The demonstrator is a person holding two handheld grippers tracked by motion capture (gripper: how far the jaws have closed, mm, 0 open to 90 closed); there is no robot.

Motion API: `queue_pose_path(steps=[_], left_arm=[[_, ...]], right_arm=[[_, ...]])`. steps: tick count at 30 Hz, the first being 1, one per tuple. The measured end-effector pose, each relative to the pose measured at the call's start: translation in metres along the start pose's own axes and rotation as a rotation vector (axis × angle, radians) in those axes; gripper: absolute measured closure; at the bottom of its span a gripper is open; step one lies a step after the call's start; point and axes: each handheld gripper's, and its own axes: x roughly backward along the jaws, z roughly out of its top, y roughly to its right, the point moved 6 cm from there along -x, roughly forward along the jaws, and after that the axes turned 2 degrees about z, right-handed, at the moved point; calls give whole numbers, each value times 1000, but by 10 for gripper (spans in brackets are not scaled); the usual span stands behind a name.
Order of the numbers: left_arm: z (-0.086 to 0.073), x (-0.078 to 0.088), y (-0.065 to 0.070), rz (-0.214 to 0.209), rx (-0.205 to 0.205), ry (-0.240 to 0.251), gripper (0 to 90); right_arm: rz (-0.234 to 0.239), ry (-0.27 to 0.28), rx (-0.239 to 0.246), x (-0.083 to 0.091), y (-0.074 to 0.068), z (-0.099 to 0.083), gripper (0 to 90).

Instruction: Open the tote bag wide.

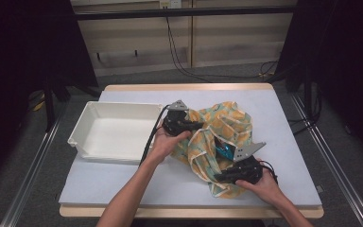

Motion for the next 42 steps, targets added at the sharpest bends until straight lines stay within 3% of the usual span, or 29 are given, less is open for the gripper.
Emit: queue_pose_path(steps=[2, 7, 8, 9, 11, 13, 17, 20, 22, 23, 24, 25, 26, 29, 31, 32, 34, 35, 36, 39, 40, 42], left_arm=[[2, -1, -1, 14, 2, -1, 900], [-1, 1, -2, -4, 25, 21, 881], [-3, 2, -2, -2, 26, 21, 881], [-4, 4, -2, 1, 29, 22, 795], [-5, 9, 0, -7, 38, 50, 776], [-6, 17, 4, -19, 35, 80, 722], [-6, 34, 17, -29, 7, 134, 667], [0, 48, 33, -42, -31, 179, 636], [2, 51, 37, -44, -48, 186, 635], [7, 53, 48, -67, -69, 196, 636], [7, 53, 48, -67, -69, 196, 636], [9, 51, 54, -84, -82, 197, 636], [11, 43, 66, -102, -119, 176, 636], [11, 30, 76, -129, -140, 158, 630], [9, 16, 84, -152, -157, 130, 630], [7, 1, 87, -160, -179, 103, 630], [6, -6, 86, -146, -183, 88, 635], [4, -13, 84, -137, -183, 68, 635], [2, -20, 81, -131, -181, 54, 645], [-11, -36, 70, -97, -176, -20, 631], [-11, -36, 70, -97, -176, -20, 618], [-23, -39, 66, -76, -191, -66, 594]], right_arm=[[5, -1, 6, -1, -1, -1, 822], [-32, 17, -4, 11, 2, -7, 649], [-32, 17, -4, 11, 2, -7, 649], [-70, 43, -12, 20, 4, -4, 561], [-87, 65, -12, 25, 5, -1, 546], [-135, 122, -19, 43, 9, 7, 488], [-190, 178, -27, 64, 13, 13, 485], [-267, 229, -40, 86, 24, 18, 481], [-295, 229, -42, 90, 28, 19, 458], [-326, 234, -65, 96, 40, 18, 435], [-326, 234, -65, 96, 40, 18, 435], [-355, 228, -88, 96, 52, 18, 388], [-364, 223, -93, 95, 58, 18, 371], [-371, 212, -113, 87, 68, 20, 332], [-379, 193, -120, 81, 75, 19, 321], [-393, 182, -122, 79, 79, 19, 321], [-404, 173, -139, 75, 86, 18, 321], [-404, 173, -139, 75, 86, 18, 321], [-435, 147, -136, 71, 93, 16, 321], [-446, 113, -148, 63, 102, 11, 364], [-446, 113, -148, 63, 102, 11, 364], [-478, 76, -154, 58, 111, 6, 475]])
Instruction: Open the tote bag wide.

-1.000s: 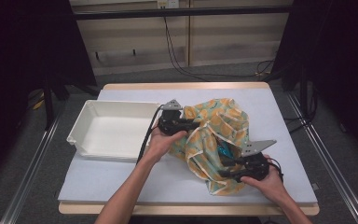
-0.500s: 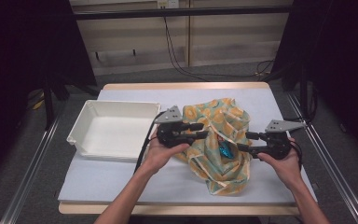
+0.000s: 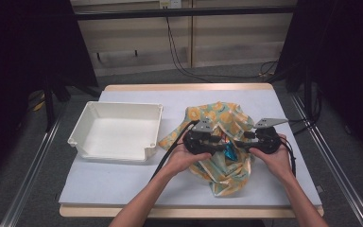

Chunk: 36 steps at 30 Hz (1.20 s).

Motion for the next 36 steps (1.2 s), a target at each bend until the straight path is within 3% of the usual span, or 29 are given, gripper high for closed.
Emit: queue_pose_path(steps=[2, 3, 4, 5, 6, 7, 12, 13, 16, 20, 23, 26, 31, 33, 36], left_arm=[[-3, 1, -1, 2, -8, -10, 585], [-5, 1, -1, 11, -5, -11, 562], [-8, 2, -2, 19, -15, -23, 557], [-10, 3, -3, 25, -20, -24, 551], [-10, 3, -3, 25, -20, -24, 545], [-13, 3, -3, 23, -26, -32, 538], [-17, 4, -3, 29, -26, -41, 526], [-18, 6, -4, 40, -33, -52, 524], [-20, 7, -4, 37, -31, -47, 522], [-22, 9, -5, 30, -20, -40, 508], [-21, 13, -2, 18, -2, -29, 480], [-19, 19, 0, 12, -1, -17, 480], [-7, 31, 11, -24, -4, 38, 519], [-4, 33, 13, -26, -25, 32, 529], [10, 35, 22, -60, -42, 73, 587]], right_arm=[[-7, -7, -1, -2, 3, -1, 502], [-24, -25, -8, -6, 9, -4, 618], [-34, -30, -17, -7, 13, -6, 673], [-27, -30, -31, -7, 15, -7, 757], [-27, -30, -31, -7, 15, -7, 757], [-12, -23, -37, -7, 19, -10, 858], [-51, -6, -59, -1, 28, -13, 890], [-53, 24, -97, 4, 35, -15, 882], [-54, 33, -124, 8, 43, -20, 879], [-64, -26, -147, 4, 48, -33, 757], [-68, -12, -145, 8, 45, -29, 610], [-51, 13, -149, 15, 41, -26, 549], [-10, 84, -161, 43, 28, -29, 394], [-7, 97, -159, 49, 26, -29, 394], [-2, 128, -152, 67, 19, -34, 400]])
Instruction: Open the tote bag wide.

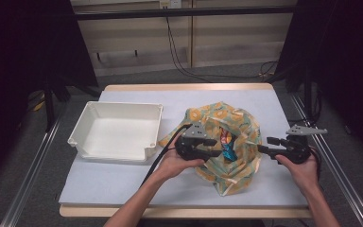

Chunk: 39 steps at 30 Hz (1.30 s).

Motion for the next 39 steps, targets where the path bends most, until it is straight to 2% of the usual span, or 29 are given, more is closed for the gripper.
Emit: queue_pose_path(steps=[2, 3, 5, 6, 7, 10, 11, 12, 13, 15, 16, 17, 18, 20, 21, 22, 23, 24, 25, 26, 28, 29, 30, 31, 32, 33, 35, 36, 39], left_arm=[[4, -1, 2, -12, -2, 8, 615], [9, -4, 3, -22, -17, 5, 615], [16, -13, 4, -37, -19, 2, 662], [16, -13, 4, -37, -19, 2, 671], [17, -17, 3, -34, -25, -5, 674], [16, -23, 0, -27, -7, -15, 682], [15, -24, -1, -27, 1, -8, 682], [15, -22, -4, -18, 4, -10, 718], [15, -22, -4, -18, 4, -10, 726], [14, -21, -9, -11, 17, -12, 737], [13, -20, -11, -8, 29, -11, 747], [12, -19, -15, -1, 44, -3, 742], [10, -17, -23, 6, 96, 16, 727], [7, -15, -28, 13, 131, 35, 680], [7, -15, -28, 13, 131, 35, 674], [4, -14, -31, 19, 156, 50, 658], [4, -14, -31, 19, 156, 50, 639], [3, -13, -32, 26, 159, 49, 639], [1, -12, -34, 29, 161, 52, 622], [-1, -11, -35, 35, 153, 45, 615], [-2, -11, -35, 39, 146, 36, 597], [-4, -12, -35, 41, 141, 28, 597], [-7, -12, -34, 42, 126, 9, 584], [-12, -16, -33, 59, 106, -22, 549], [-12, -16, -33, 59, 106, -22, 545], [-17, -19, -31, 63, 85, -45, 543], [-19, -21, -30, 65, 78, -53, 539], [-21, -21, -29, 67, 66, -64, 539], [-25, -22, -28, 77, 43, -93, 543]], right_arm=[[4, 6, 2, 4, -3, -1, 409], [8, 9, 8, 7, -5, -3, 419], [28, 24, 30, 15, -15, -2, 514], [28, 24, 30, 15, -15, -2, 514], [45, 29, 48, 17, -21, 0, 549], [50, 29, 72, 15, -28, 4, 534], [62, 27, 86, 14, -33, 7, 510], [85, 23, 109, 9, -42, 13, 475], [85, 23, 109, 9, -42, 13, 475], [117, 16, 129, 2, -53, 18, 429], [127, -7, 162, -6, -62, 21, 376], [132, -17, 173, -12, -65, 22, 335], [146, -24, 175, -18, -68, 23, 311], [149, -46, 187, -32, -70, 25, 266], [149, -46, 187, -32, -70, 25, 266], [160, -62, 188, -49, -71, 27, 239], [160, -62, 188, -49, -71, 27, 239], [154, -82, 205, -57, -72, 27, 222], [139, -120, 229, -73, -72, 25, 214], [130, -123, 223, -79, -70, 24, 275], [117, -113, 217, -84, -65, 27, 455], [117, -113, 217, -84, -65, 27, 455], [125, -95, 208, -83, -62, 30, 547], [123, -58, 193, -79, -55, 40, 734], [123, -58, 193, -79, -55, 40, 734], [126, -30, 184, -77, -47, 50, 872], [119, -14, 165, -77, -36, 59, 896], [119, -14, 165, -77, -36, 59, 896], [78, 13, 118, -78, -12, 71, 900]])
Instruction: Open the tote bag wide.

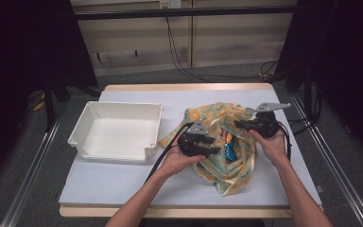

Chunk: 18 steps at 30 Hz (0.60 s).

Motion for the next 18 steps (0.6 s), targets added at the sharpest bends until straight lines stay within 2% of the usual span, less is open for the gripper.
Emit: queue_pose_path(steps=[1, 2, 3, 4, 5, 6, 8, 9, 10, 11, 12, 13, 14, 15, 17, 18], left_arm=[[-1, 1, 0, -9, 0, -1, 543], [-2, 1, 0, -9, -1, -9, 543], [-2, 1, 0, -9, -1, -9, 543], [-3, 3, 1, -10, -13, -16, 543], [-3, 3, 1, -10, -13, -16, 543], [-6, 4, 1, -10, -16, -19, 543], [-8, 5, 0, -9, -23, -26, 543], [-8, 5, 0, -9, -23, -26, 543], [-9, 5, 0, -11, -16, -26, 545], [-11, 6, 0, -9, 0, -22, 545], [-12, 6, -1, -11, -13, -23, 545], [-12, 6, -1, -11, -13, -23, 545], [-13, 7, -1, -7, -7, -27, 545], [-14, 7, -1, -9, -4, -25, 545], [-16, 8, -2, -5, 1, -31, 545], [-16, 10, -2, -7, 9, -25, 546]], right_arm=[[-29, 19, -49, -1, 21, 2, 900], [-44, 30, -70, -2, 31, 1, 900], [-44, 30, -70, -2, 31, 1, 900], [-68, 30, -116, -5, 48, -4, 900], [-68, 30, -116, -5, 48, -4, 900], [-91, 22, -143, -8, 62, -12, 899], [-106, 6, -177, -11, 71, -21, 900], [-106, 6, -177, -11, 71, -21, 900], [-122, -12, -202, -14, 79, -30, 899], [-126, -24, -206, -16, 82, -35, 899], [-142, -44, -212, -17, 84, -40, 899], [-142, -44, -212, -17, 84, -40, 899], [-147, -60, -215, -19, 87, -44, 898], [-177, -100, -204, -22, 90, -52, 895], [-185, -116, -207, -23, 91, -55, 893], [-195, -124, -193, -23, 89, -53, 848]])
